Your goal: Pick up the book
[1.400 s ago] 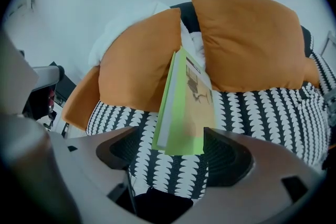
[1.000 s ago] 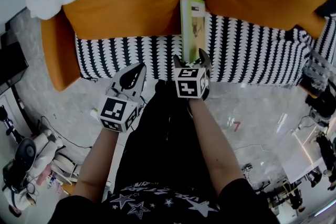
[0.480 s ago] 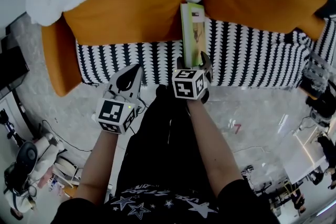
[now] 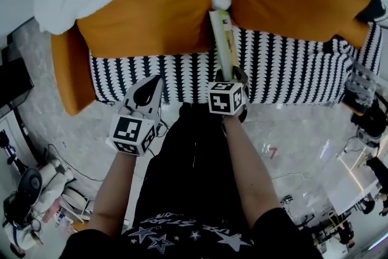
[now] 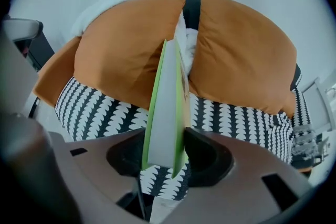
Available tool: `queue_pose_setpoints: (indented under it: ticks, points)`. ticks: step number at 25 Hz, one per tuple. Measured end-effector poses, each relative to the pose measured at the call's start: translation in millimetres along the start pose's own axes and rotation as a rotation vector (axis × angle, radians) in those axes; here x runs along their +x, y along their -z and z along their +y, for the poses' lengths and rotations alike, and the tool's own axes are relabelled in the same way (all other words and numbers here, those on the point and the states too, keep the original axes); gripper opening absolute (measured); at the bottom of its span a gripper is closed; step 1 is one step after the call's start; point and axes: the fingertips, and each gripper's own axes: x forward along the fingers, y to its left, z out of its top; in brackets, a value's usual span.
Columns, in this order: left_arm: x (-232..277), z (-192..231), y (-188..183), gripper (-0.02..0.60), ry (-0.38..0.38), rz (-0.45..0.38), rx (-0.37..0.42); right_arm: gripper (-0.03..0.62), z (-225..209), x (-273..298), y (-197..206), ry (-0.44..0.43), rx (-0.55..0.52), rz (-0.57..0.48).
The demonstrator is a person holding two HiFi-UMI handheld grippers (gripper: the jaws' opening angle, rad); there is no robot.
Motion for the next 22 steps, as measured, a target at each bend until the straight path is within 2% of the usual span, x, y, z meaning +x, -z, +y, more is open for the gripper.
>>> queue_pose_setpoints:
  ticks: [11, 19, 22]
  points:
    - [-22.1, 3.7, -4.6, 0.005, -0.009, -0.027, -0.01, 0.155, -18.8, -30.1, -20.1, -0.04, 0.054, -0.052]
    - [-48.1, -4.4, -29.0, 0.005, 0.012, -0.093, -0.015, 0.152, -5.2, -83.6, -19.1, -0.099, 0.138, -0.084]
    - [-59.4, -7.9, -37.6, 0.005, 0.02, -0.109, -0.014, 0.152, -7.8, -111.7, -23.4, -0.099, 0.119, -0.118]
